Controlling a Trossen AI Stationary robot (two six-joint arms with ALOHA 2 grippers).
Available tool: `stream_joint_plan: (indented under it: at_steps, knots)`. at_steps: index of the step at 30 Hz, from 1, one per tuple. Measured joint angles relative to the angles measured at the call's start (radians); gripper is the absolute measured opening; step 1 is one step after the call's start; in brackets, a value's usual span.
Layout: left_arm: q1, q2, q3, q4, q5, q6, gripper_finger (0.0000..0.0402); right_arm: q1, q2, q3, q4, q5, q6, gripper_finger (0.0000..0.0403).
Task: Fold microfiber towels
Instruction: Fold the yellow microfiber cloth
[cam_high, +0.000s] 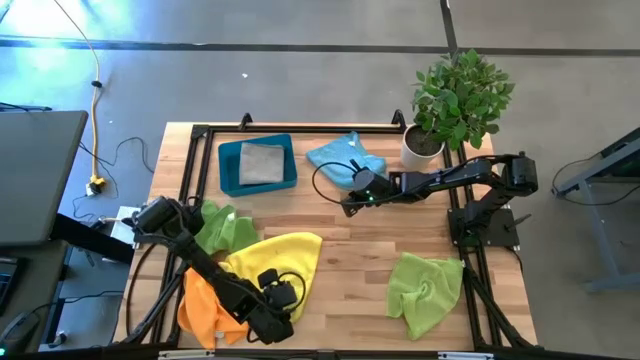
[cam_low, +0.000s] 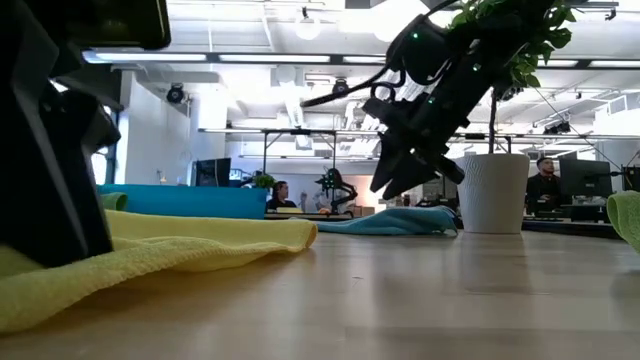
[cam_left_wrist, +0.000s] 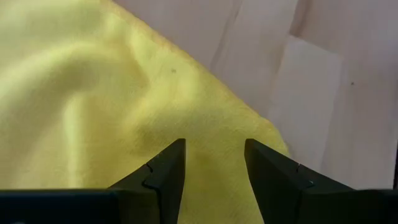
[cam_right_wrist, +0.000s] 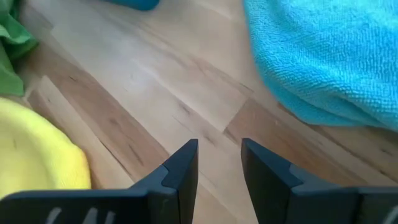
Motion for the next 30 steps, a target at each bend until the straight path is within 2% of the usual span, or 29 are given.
stream_joint_plan:
  at_steps: [4,6,10,12,16,22,30]
  knots:
    - [0.001,0.025,0.000,0.029,0.009,0.000,0.0156,0.000,0.000,0.000,0.066,-0.002,0.046,0.0115]
    - [0.000,0.034,0.002,0.042,0.024,0.000,0.0156,0.000,0.000,0.000,0.140,-0.042,0.003,0.0115]
    - [-0.005,0.038,0.004,0.060,0.052,0.001,0.0156,0.036,0.000,0.000,0.314,-0.318,-0.274,0.0115]
    - [-0.013,0.039,0.004,0.073,0.057,0.011,0.0156,0.075,0.000,0.000,0.334,-0.380,-0.386,0.0115]
    - [-0.024,0.039,0.003,0.082,0.078,0.026,0.0156,0.152,0.013,0.000,0.332,-0.326,-0.574,0.0115]
    - [-0.026,0.039,0.003,0.080,0.090,0.026,0.0156,0.289,0.062,-0.001,0.338,-0.299,-0.963,0.0115]
    - [-0.026,0.039,0.002,0.087,0.094,0.026,0.0156,0.384,0.190,-0.001,0.430,-0.046,-1.162,0.0115]
